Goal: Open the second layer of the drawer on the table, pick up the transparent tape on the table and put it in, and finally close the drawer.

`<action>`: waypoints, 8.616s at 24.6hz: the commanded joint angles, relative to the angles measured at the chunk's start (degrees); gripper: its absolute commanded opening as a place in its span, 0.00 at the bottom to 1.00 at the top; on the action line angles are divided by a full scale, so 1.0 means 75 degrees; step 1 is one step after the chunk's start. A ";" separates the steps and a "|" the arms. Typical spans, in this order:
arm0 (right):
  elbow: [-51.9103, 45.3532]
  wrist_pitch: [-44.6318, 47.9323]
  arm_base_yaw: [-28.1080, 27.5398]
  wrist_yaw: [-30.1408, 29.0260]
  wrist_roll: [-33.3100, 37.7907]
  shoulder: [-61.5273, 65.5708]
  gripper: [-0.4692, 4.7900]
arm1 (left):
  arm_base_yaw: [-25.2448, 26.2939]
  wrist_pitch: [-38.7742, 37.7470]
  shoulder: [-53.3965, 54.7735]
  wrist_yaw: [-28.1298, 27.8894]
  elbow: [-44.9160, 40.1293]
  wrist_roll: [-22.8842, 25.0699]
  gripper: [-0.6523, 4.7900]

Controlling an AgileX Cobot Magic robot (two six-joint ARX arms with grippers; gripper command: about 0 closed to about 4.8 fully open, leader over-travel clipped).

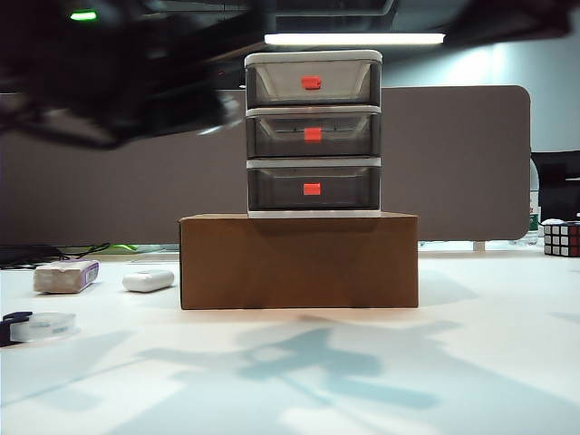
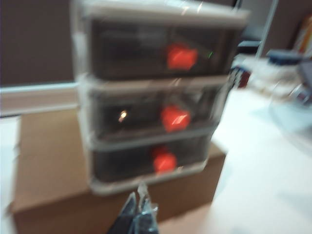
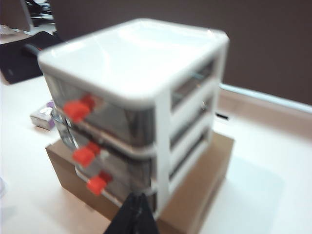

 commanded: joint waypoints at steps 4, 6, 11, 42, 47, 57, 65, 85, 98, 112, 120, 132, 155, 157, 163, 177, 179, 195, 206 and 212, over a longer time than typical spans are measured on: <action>0.1606 -0.0201 0.0015 -0.1081 -0.0262 0.1087 0.08 | 0.0061 0.0761 0.1195 0.0533 0.0997 -0.0009 0.14; 0.2291 -0.0396 0.0012 -0.1081 -0.0341 0.1609 0.08 | 0.0055 0.0764 0.1705 0.0119 0.1451 -0.0003 0.20; 0.3605 -0.0595 0.0012 -0.1501 -0.0927 0.3008 0.08 | 0.0052 0.0764 0.2964 -0.0784 0.2492 0.0000 0.35; 0.4179 -0.0898 -0.0006 -0.1501 -0.1058 0.4430 0.08 | 0.0224 0.0478 0.3433 -0.0810 0.3144 0.0207 0.18; 0.4179 -0.1215 -0.0006 -0.1431 -0.1046 0.4505 0.08 | 0.0085 0.0475 0.3424 -0.0886 0.3144 0.0239 0.11; 0.4179 -0.1556 -0.0006 -0.1236 -0.0918 0.4555 0.08 | -0.1262 0.0207 0.3179 -0.2372 0.3121 0.0944 0.11; 0.4194 -0.1524 -0.0009 -0.1658 -0.0860 0.4526 0.08 | -0.1332 -0.0076 0.3028 -0.2617 0.3104 0.0941 0.11; 0.4182 -0.2847 -0.0015 -0.1778 -0.1582 0.3561 0.08 | -0.1813 -0.1239 0.2270 -0.3226 0.2906 0.0052 0.32; 0.4100 -0.3547 0.0000 -0.2821 -0.1600 0.3092 0.08 | -0.1218 -0.1250 0.2291 -0.2585 0.2906 -0.0152 0.32; 0.4019 -0.2471 0.1338 -0.2483 -0.1390 0.4051 0.08 | -0.1617 -0.1620 0.2288 -0.2681 0.2906 -0.0152 0.32; 0.4019 -0.1766 0.1425 -0.2098 -0.1139 0.4366 0.08 | -0.1667 -0.1926 0.2285 -0.2999 0.2903 -0.0154 0.34; 0.4097 -0.1043 0.1177 -0.1116 -0.1151 0.4517 0.08 | -0.1670 -0.1988 0.2285 -0.3016 0.2882 -0.0154 0.34; 0.4468 -0.0385 0.0848 -0.0947 -0.1169 0.5187 0.08 | -0.1661 -0.1982 0.2288 -0.2958 0.2882 -0.0356 0.34; 0.4470 -0.0361 0.0836 -0.0959 -0.1166 0.5231 0.08 | -0.1661 -0.1985 0.2291 -0.2926 0.2882 -0.0358 0.34; 0.4465 -0.0513 0.0836 -0.1189 -0.1172 0.4998 0.08 | -0.1623 -0.2119 0.2291 -0.2978 0.2882 -0.0399 0.34; 0.4462 -0.1990 0.0679 -0.1973 -0.1507 0.3203 0.08 | -0.1055 -0.2186 0.2334 -0.2509 0.2882 -0.0551 0.37; 0.4462 -0.2276 0.0513 -0.2291 -0.1553 0.3069 0.08 | -0.0833 -0.2084 0.2331 -0.2253 0.2882 -0.0551 0.48; 0.4430 -0.2911 0.0318 -0.2416 -0.1920 0.3037 0.08 | 0.0402 -0.1189 0.2337 -0.1102 0.2917 -0.0458 0.46; 0.4430 -0.2908 0.0318 -0.2416 -0.1920 0.3037 0.08 | 0.0653 -0.1163 0.2433 -0.0702 0.2946 -0.0463 0.45; 0.4430 -0.2911 0.0318 -0.2413 -0.1918 0.3040 0.08 | 0.0685 -0.1134 0.2436 -0.0694 0.2946 -0.0463 0.43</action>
